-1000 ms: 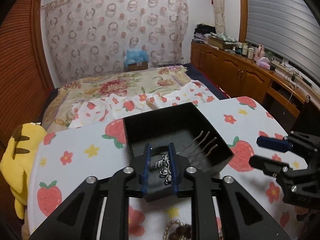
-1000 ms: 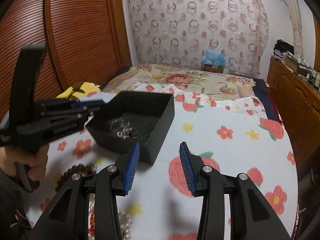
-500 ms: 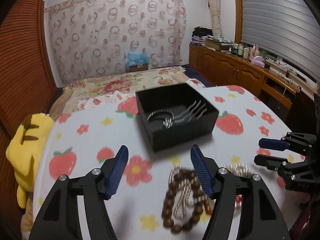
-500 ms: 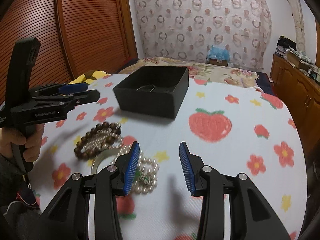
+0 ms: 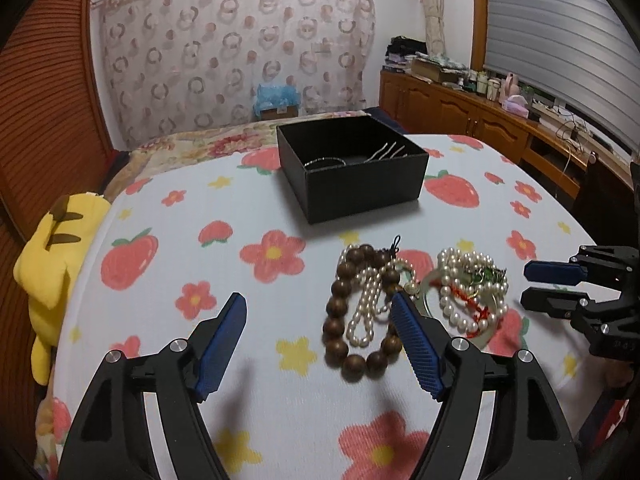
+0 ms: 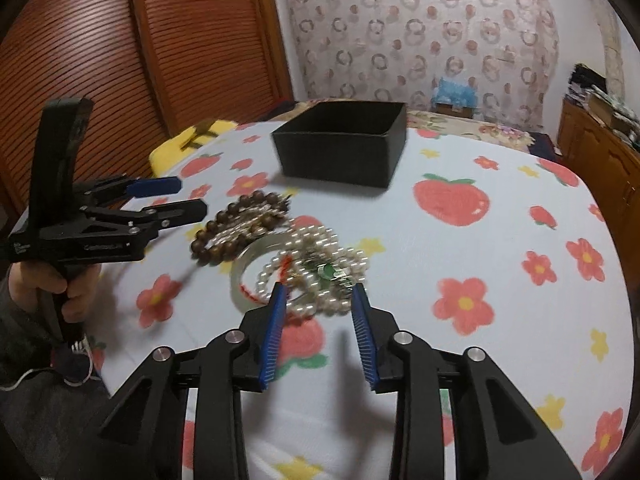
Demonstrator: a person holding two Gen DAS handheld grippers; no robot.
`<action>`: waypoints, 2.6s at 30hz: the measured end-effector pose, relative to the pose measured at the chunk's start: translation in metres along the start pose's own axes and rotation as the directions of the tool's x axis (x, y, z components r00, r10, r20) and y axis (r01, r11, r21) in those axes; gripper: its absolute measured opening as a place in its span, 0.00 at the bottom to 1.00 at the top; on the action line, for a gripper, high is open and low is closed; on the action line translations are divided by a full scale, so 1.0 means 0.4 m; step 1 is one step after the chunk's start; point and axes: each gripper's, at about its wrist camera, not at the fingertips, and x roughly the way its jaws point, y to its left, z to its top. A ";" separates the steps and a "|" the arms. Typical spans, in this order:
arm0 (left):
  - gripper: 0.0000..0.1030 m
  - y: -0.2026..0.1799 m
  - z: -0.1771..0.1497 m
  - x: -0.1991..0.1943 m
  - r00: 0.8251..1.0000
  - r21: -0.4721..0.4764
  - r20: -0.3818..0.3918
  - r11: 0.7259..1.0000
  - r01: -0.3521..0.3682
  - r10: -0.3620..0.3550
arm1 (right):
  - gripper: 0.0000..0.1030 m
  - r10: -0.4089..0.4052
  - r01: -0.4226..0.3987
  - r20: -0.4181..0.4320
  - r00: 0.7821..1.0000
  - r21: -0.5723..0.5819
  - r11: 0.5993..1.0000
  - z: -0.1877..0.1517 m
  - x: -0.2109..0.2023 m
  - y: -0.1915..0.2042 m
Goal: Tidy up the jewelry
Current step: 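Grasp the pearl necklace with the right tool while the left tool grasps the wooden bead bracelet, then lift the pearl necklace with the right tool while the left tool lifts the bead bracelet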
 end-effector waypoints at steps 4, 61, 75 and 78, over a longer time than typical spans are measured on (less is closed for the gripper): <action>0.70 0.002 -0.011 0.010 1.000 -0.002 -0.016 1.000 -0.003 0.003 | 0.31 0.028 -0.029 -0.026 0.999 -0.040 0.999 0.004 0.014 0.027; 0.12 0.010 0.064 0.005 0.989 -0.012 -0.016 0.989 0.149 -0.149 | 0.08 -0.080 0.106 0.141 0.987 -0.190 0.976 0.196 -0.103 0.061; 0.12 -0.009 0.181 -0.136 0.973 0.022 0.122 0.980 0.196 -0.197 | 0.08 -0.089 0.124 0.183 0.979 -0.190 0.974 0.241 -0.134 0.060; 0.12 -0.008 0.197 -0.160 0.970 0.031 0.146 0.981 0.192 -0.194 | 0.08 -0.089 0.124 0.185 0.979 -0.189 0.974 0.242 -0.135 0.059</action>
